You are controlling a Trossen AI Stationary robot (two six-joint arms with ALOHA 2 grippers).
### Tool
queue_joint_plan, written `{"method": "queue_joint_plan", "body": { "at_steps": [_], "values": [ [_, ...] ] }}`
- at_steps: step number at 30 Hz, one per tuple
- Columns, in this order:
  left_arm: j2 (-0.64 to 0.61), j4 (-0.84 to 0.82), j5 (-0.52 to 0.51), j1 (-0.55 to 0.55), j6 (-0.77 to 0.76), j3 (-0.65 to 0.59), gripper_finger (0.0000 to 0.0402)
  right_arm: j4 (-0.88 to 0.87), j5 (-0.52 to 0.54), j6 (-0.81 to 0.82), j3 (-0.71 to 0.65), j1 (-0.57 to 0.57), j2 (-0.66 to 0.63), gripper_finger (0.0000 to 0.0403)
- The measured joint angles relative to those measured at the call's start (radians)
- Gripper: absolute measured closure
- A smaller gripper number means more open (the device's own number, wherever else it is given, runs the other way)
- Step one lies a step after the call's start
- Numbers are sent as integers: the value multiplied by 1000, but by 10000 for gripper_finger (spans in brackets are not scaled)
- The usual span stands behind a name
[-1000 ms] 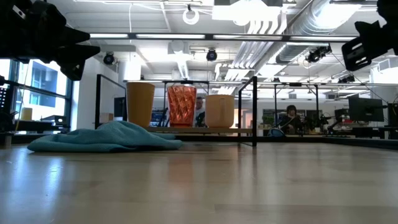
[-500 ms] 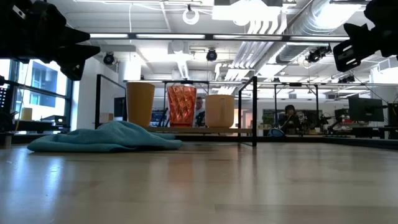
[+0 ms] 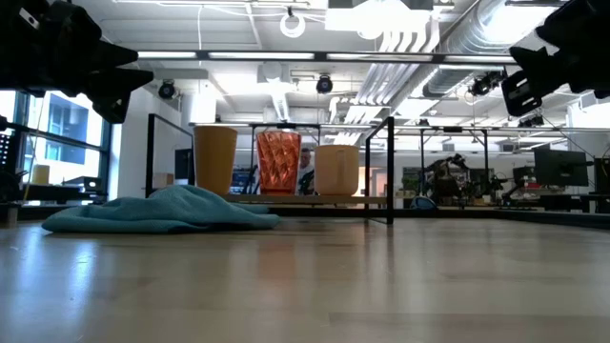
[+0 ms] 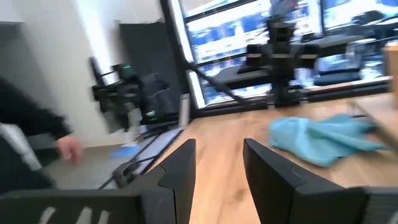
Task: Stack small to large cups/mugs on shelf
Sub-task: Return to Home Position
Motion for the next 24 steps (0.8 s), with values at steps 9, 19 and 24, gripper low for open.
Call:
{"method": "queue_joint_plan", "body": {
  "at_steps": [9,19,24],
  "values": [
    [0,0,0,0,0,0,238,-18,242,-93,0,-12,0,277],
    [0,0,0,0,0,0,238,-58,266,-131,0,-12,2,277],
    [0,0,0,0,0,0,238,-57,262,-111,0,-12,2,277]
  ]
}}
